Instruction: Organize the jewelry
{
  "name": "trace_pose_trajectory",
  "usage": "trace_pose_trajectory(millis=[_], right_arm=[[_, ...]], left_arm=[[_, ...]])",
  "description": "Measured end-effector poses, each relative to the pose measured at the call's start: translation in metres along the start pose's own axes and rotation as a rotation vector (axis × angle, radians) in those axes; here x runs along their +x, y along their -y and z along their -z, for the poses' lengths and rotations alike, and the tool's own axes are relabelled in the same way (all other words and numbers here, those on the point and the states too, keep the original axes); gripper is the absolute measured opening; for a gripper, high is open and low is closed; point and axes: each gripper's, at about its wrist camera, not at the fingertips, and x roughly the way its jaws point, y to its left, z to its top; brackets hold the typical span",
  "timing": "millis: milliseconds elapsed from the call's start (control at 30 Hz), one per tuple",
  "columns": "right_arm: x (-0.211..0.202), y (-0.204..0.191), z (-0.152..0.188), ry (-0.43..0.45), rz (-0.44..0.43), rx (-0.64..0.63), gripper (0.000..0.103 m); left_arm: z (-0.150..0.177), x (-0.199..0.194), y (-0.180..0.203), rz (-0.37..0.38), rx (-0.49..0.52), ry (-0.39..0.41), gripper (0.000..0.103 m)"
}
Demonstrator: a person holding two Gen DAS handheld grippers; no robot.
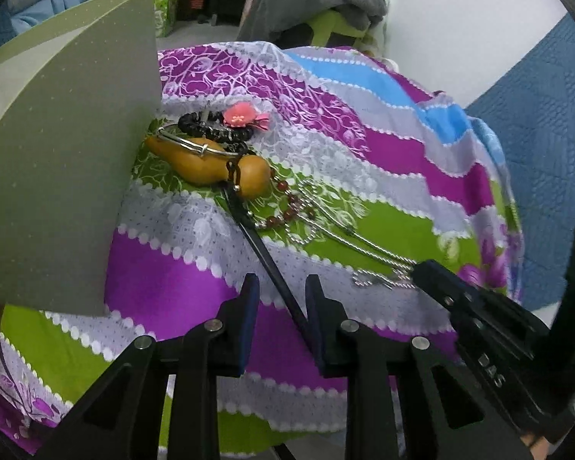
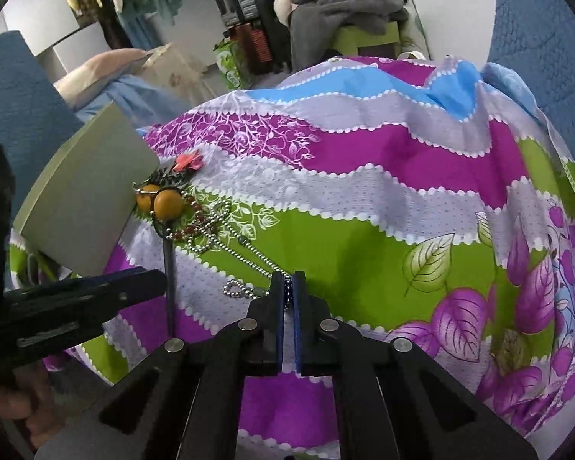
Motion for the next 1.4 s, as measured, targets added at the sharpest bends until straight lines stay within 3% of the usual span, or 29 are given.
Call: trace_pose_trajectory(millis=[133,333,400,667,1067,1167,1233,1400], right_arm=[[-0.001,0.002,0.002,-0.001,-0.01,-0.004,0.001],[-0.006,-0.003,0.005,0.001,-0.051,-0.013,0.001],[-0.009,-0.006,0.005,0.001,-0.066,-0.017,0.001],[-0.015,-0.005,0.017,-0.034,-0.129,0.034,0.001],[-0.035,-0.024,0.033,-0.069,-0.215,0.079,0.002],[-0.038,-0.032,0.033,-0.058,-0.202,0.042,0.005],[-0.036,-0.035,0.032,-0.056,-0.208,0.029,0.017],[-0.023,-0.035,0.027,-0.054,-0.189,-0.005,0.03]], left_arm=[[-0.005,0.009,-0.002,-0.051,0.003,0.006,0.023],[-0.014,0.016,0.001,-0.054,0.015,0.016,0.023],[-0.015,0.018,0.004,-0.074,0.034,0.019,0.015],[-0.005,0.009,-0.004,-0.008,0.016,-0.019,0.008],[0.032,-0.034,-0.008,0.091,0.054,-0.069,0.005],[0.042,-0.044,-0.01,0.106,0.068,-0.09,0.004],[0.047,-0.05,-0.011,0.115,0.078,-0.098,0.004],[0.059,-0.068,-0.014,0.123,0.095,-0.09,0.004]])
